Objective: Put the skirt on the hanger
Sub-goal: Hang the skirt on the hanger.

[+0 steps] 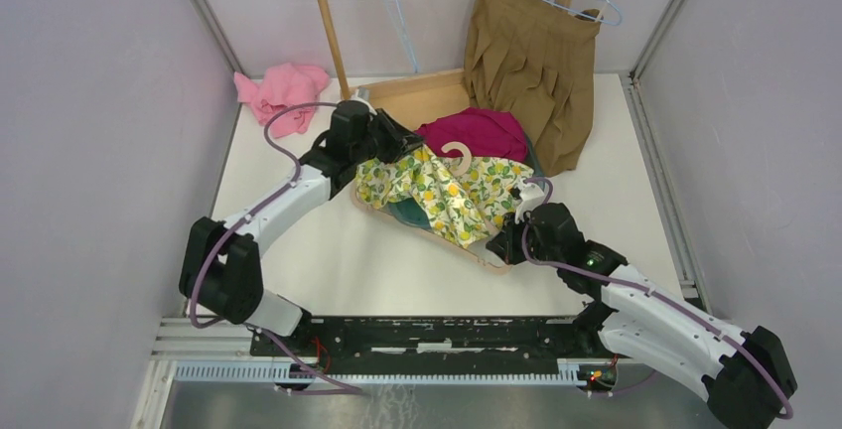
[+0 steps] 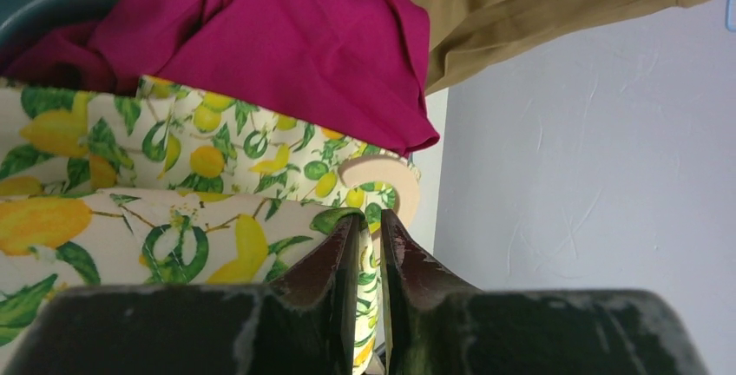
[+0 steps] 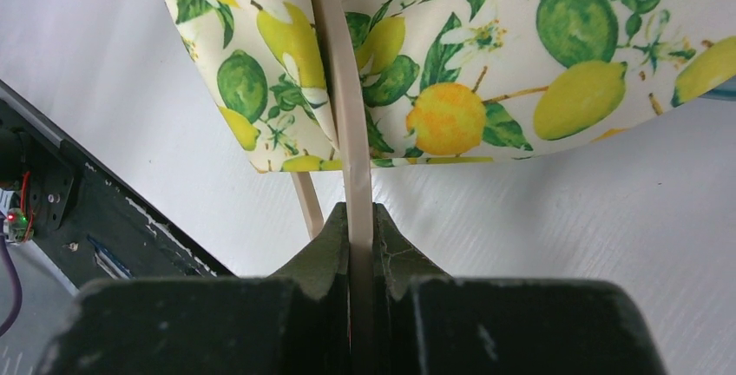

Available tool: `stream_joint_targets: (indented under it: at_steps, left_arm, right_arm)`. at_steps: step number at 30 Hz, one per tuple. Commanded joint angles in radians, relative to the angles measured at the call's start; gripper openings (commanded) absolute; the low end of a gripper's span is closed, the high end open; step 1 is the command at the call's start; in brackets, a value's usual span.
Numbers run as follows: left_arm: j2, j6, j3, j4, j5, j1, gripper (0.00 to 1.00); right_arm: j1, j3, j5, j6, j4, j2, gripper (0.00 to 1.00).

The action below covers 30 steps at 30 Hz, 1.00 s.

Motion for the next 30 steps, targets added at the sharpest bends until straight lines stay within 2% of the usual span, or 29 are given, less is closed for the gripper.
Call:
stream_joint_targets:
  at_steps: [1, 12, 14, 16, 17, 20, 24, 25, 26, 27, 30]
  left_arm:
    - [0.045, 0.066, 0.114, 0.047, 0.018, 0.019, 0.21]
    - [0.169, 0.071, 0.214, 0.046, 0.041, 0.024, 0.19]
    - [0.166, 0.077, 0.216, 0.047, 0.070, 0.024, 0.18]
    - [0.133, 0.110, 0.220, 0.026, 0.103, 0.015, 0.21]
    - [0.105, 0.138, 0.225, 0.001, 0.109, 0.001, 0.26]
    - [0.008, 0.229, 0.227, -0.124, 0.070, -0.059, 0.54]
    - [-0.168, 0.292, 0.164, -0.252, -0.103, -0.134, 0.78]
    - [-0.216, 0.302, 0.142, -0.268, -0.149, -0.151, 0.96]
    - [-0.264, 0.312, 0.126, -0.288, -0.190, -0.163, 1.00]
    - [-0.303, 0.315, 0.116, -0.307, -0.213, -0.171, 0.99]
    - [-0.373, 0.263, 0.082, -0.333, -0.170, -0.176, 0.99]
  right_arm:
    - [-0.004, 0.023, 0.092, -0.023, -0.110, 0.017, 0.01]
    - [-0.004, 0.029, 0.112, -0.031, -0.103, 0.046, 0.01]
    - [-0.004, 0.034, 0.114, -0.030, -0.107, 0.054, 0.01]
    - [-0.004, 0.037, 0.114, -0.031, -0.110, 0.054, 0.01]
    - [-0.003, 0.036, 0.115, -0.030, -0.110, 0.053, 0.01]
    - [-0.004, 0.038, 0.114, -0.031, -0.109, 0.053, 0.01]
    - [-0.004, 0.046, 0.102, -0.033, -0.106, 0.062, 0.01]
    - [-0.004, 0.047, 0.098, -0.032, -0.106, 0.065, 0.01]
    - [-0.004, 0.049, 0.095, -0.032, -0.106, 0.066, 0.01]
    - [-0.004, 0.048, 0.093, -0.029, -0.105, 0.066, 0.01]
    - [-0.004, 0.046, 0.088, -0.029, -0.106, 0.064, 0.01]
